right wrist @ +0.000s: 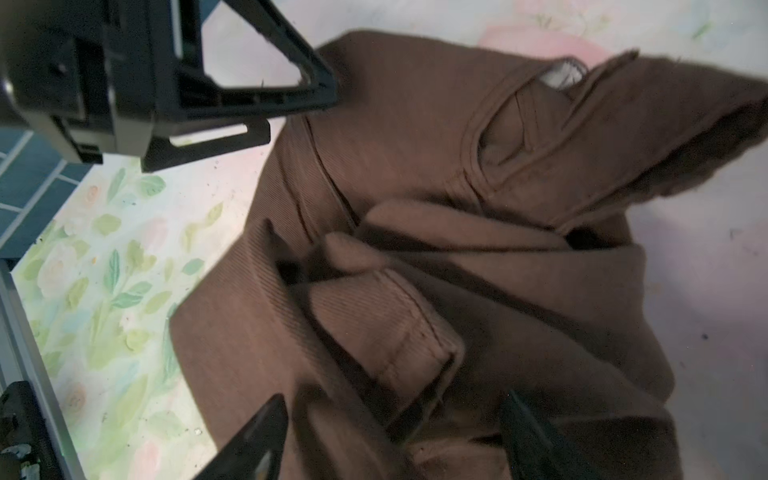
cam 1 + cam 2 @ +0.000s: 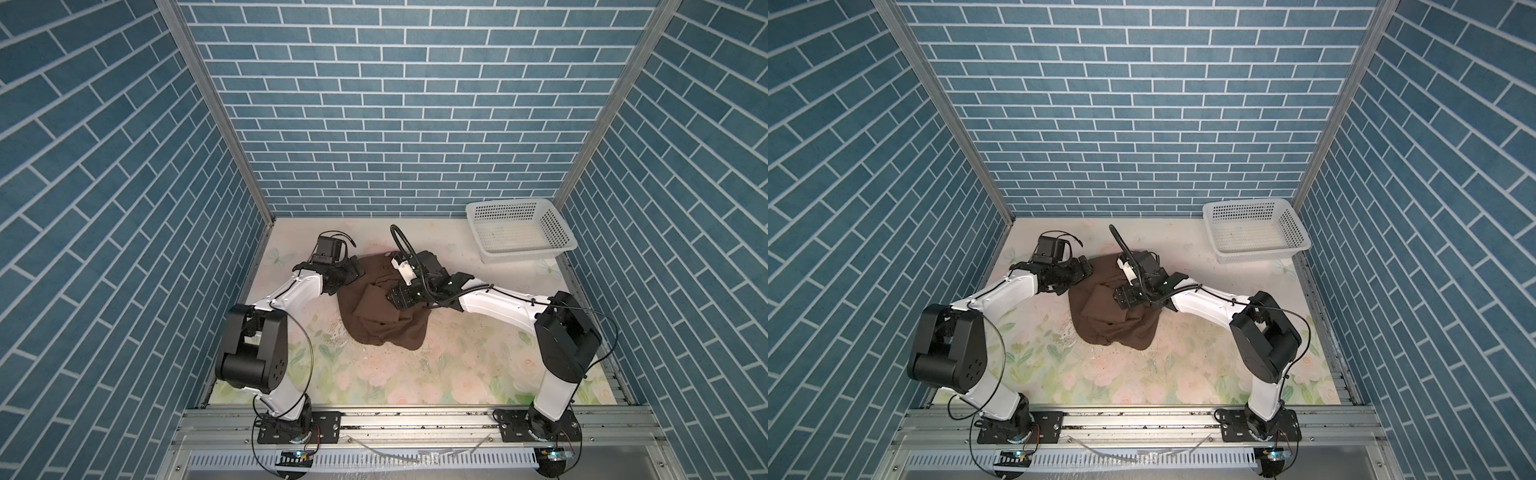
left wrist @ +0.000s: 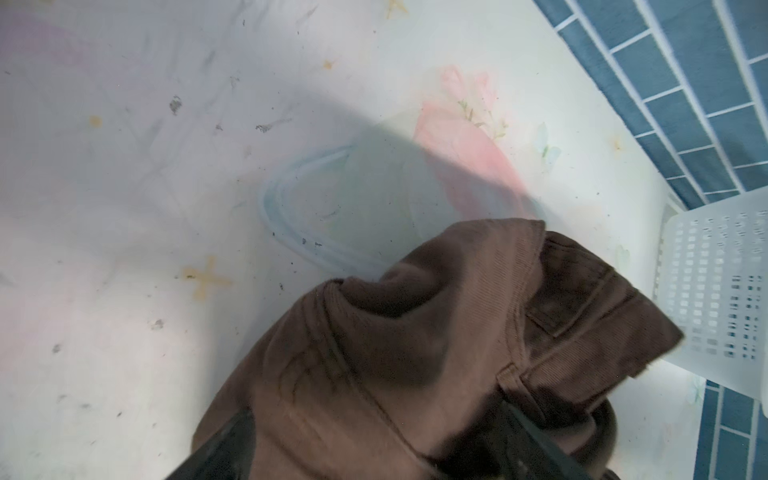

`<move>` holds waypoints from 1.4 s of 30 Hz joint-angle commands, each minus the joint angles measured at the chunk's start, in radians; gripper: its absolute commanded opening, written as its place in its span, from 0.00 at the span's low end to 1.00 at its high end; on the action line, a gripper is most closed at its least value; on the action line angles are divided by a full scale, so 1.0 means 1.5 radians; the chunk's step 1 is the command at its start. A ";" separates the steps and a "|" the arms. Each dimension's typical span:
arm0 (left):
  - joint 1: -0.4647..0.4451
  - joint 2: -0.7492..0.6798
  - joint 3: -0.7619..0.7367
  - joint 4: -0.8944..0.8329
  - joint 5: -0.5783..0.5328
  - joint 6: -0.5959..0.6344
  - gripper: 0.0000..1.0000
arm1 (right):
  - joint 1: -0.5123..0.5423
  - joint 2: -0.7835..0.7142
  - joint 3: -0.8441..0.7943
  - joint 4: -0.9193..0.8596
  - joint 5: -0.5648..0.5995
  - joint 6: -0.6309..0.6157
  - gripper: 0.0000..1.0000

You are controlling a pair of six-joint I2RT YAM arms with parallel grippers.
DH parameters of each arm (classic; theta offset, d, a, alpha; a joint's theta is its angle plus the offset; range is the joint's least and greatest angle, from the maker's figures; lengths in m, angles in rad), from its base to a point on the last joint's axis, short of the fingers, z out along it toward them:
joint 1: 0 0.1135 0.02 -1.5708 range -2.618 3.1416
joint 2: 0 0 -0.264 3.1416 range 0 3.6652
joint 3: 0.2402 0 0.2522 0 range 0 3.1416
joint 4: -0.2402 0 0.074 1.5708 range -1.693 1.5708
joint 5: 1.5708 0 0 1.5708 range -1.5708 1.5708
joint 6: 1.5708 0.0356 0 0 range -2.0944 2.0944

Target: Fold and stack the trousers

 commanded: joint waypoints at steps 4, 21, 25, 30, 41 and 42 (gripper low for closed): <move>-0.011 0.078 -0.004 0.110 0.093 -0.037 0.66 | -0.026 -0.021 -0.068 -0.047 0.070 0.021 0.07; -0.012 -0.253 0.084 -0.066 0.060 0.008 0.00 | -0.220 -0.282 -0.201 -0.069 0.108 -0.010 0.49; -0.018 -0.373 0.068 -0.065 0.011 0.007 0.00 | -0.176 -0.327 -0.209 -0.018 0.087 -0.002 0.99; -0.014 -0.464 -0.003 -0.130 -0.089 0.019 0.00 | -0.085 -0.281 -0.138 -0.016 0.102 -0.028 0.99; -0.010 -0.463 -0.201 0.010 0.023 -0.111 0.00 | -0.022 -0.180 -0.105 0.084 -0.072 0.086 0.99; -0.009 -0.459 -0.215 0.031 0.029 -0.120 0.00 | -0.020 -0.168 -0.100 0.083 -0.078 0.094 0.99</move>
